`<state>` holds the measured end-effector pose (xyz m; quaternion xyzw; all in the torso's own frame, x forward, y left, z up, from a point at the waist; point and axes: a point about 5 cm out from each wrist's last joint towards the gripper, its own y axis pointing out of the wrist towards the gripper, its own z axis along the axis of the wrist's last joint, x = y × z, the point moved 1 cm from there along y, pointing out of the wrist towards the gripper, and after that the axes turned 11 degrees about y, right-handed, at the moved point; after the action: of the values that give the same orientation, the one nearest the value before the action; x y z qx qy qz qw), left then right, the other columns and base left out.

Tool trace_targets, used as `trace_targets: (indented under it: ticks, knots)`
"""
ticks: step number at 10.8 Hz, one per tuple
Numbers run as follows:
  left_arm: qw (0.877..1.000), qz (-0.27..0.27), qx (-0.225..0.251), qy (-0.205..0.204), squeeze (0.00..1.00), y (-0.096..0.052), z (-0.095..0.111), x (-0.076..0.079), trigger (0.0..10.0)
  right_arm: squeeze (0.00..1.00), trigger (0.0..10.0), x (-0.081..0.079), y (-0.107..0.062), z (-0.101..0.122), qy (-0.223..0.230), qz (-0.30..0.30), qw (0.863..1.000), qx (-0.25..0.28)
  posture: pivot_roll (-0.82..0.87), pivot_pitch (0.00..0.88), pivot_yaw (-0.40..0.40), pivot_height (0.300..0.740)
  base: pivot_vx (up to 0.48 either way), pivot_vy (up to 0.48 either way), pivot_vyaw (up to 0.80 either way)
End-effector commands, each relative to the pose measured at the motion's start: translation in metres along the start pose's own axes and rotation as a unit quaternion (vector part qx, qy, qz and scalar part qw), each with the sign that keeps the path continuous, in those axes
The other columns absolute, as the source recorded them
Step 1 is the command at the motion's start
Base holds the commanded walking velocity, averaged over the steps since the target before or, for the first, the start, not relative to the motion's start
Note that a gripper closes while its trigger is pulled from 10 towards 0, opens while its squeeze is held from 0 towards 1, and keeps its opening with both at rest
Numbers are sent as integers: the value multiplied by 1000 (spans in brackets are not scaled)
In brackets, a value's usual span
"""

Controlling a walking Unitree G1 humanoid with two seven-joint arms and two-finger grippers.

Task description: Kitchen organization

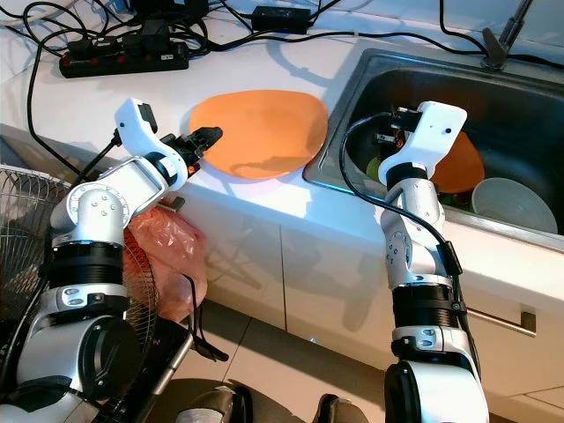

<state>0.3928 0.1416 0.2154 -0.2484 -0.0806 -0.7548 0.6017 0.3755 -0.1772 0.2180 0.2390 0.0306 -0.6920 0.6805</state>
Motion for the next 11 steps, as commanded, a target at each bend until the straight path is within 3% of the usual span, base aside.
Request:
trace_targets:
  ticks: [1,2,3,4,11]
  knots:
    - [999,-2,-34,4,0,5,-16,3,10000,0,10000,0,-2,2,0,-2,1000,2,-17,145,60,740,0,0,0]
    - [999,-6,-37,4,0,6,-18,6,10000,0,10000,1,-2,2,0,-3,1000,2,-21,147,59,740,0,0,0]
    - [999,-8,-41,7,0,7,-21,8,1529,0,10000,1,-2,2,0,-4,1000,1,-21,149,58,740,0,0,0]
    - [999,-9,-40,8,0,7,-22,9,0,0,10000,1,-2,2,0,-4,1000,1,-20,152,58,740,0,0,0]
    - [999,-6,-29,12,0,7,-21,7,0,0,10000,-1,-2,-1,6,-4,1000,-8,-10,150,55,740,0,0,0]
